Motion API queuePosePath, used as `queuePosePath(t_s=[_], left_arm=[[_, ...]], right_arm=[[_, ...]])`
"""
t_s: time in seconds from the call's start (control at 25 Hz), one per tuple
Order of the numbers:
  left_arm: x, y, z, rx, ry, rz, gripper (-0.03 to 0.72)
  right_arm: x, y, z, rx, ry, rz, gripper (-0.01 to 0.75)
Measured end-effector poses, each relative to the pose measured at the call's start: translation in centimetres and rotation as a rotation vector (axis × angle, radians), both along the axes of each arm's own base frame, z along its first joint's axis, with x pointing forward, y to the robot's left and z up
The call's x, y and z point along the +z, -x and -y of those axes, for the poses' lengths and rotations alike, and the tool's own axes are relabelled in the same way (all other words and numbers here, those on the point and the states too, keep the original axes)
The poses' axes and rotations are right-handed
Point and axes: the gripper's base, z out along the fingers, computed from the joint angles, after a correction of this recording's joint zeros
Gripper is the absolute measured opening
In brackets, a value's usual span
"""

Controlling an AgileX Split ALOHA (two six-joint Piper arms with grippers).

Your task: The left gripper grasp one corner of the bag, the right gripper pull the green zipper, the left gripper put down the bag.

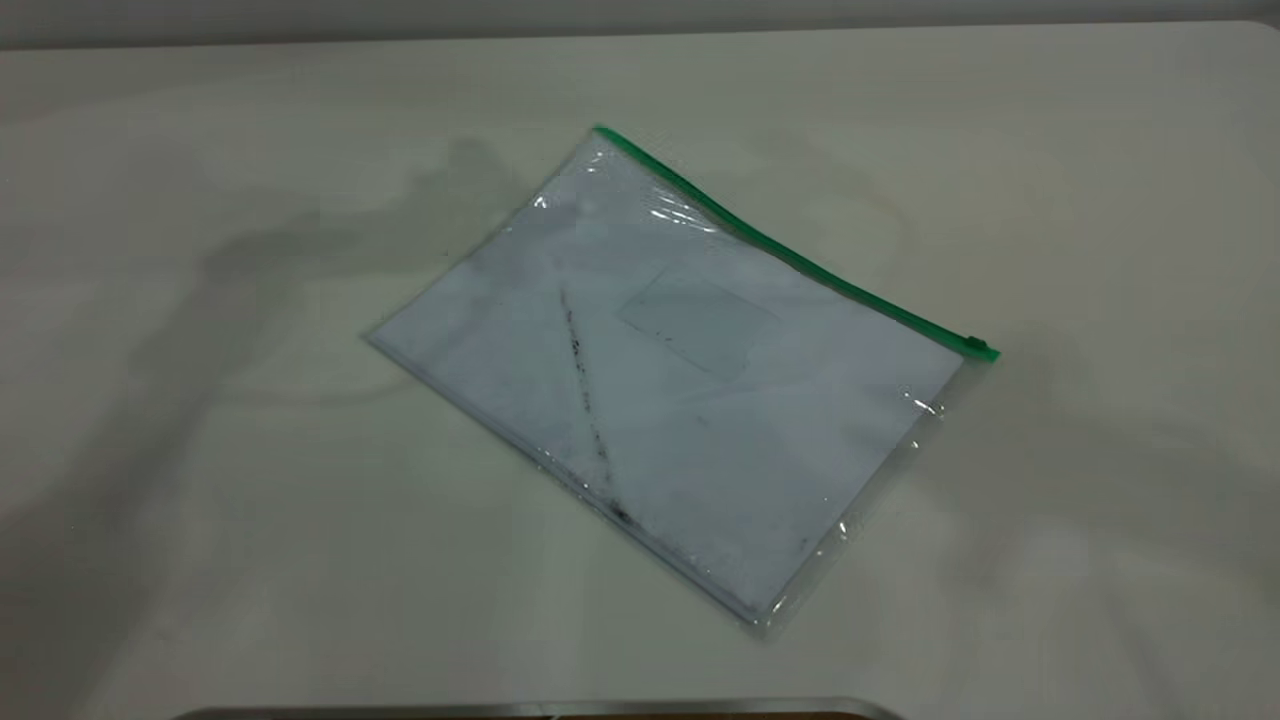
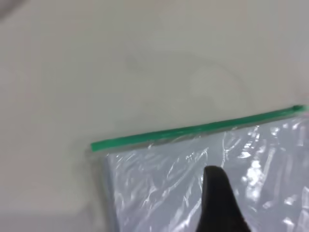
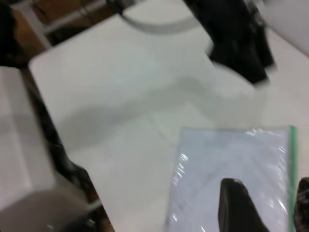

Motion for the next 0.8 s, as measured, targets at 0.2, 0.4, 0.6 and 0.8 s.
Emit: queuePosePath(t_s=[0.2, 0.4, 0.6, 0.8], left_arm=[[9.1, 3.2, -3.5, 0.039, -0.045, 0.036, 0.501], [15.6, 7.7, -5.7, 0.072, -0.178, 0.082, 0.495], [21.1, 13.3, -7.6, 0.166, -0.317, 0.121, 0.462], [25.4, 18.2, -9.2, 0.376, -0.337, 0.175, 0.449]], right_arm=[[3.7, 6.9, 2.4, -0.234, 0.109, 0.051, 0.331], [4.8, 12.7, 4.9, -0.462, 0.217, 0.032, 0.331], [4.2, 16.4, 6.5, -0.625, 0.236, 0.078, 0.351], [-1.0, 17.5, 7.2, -0.704, 0.277, -0.052, 0.452]])
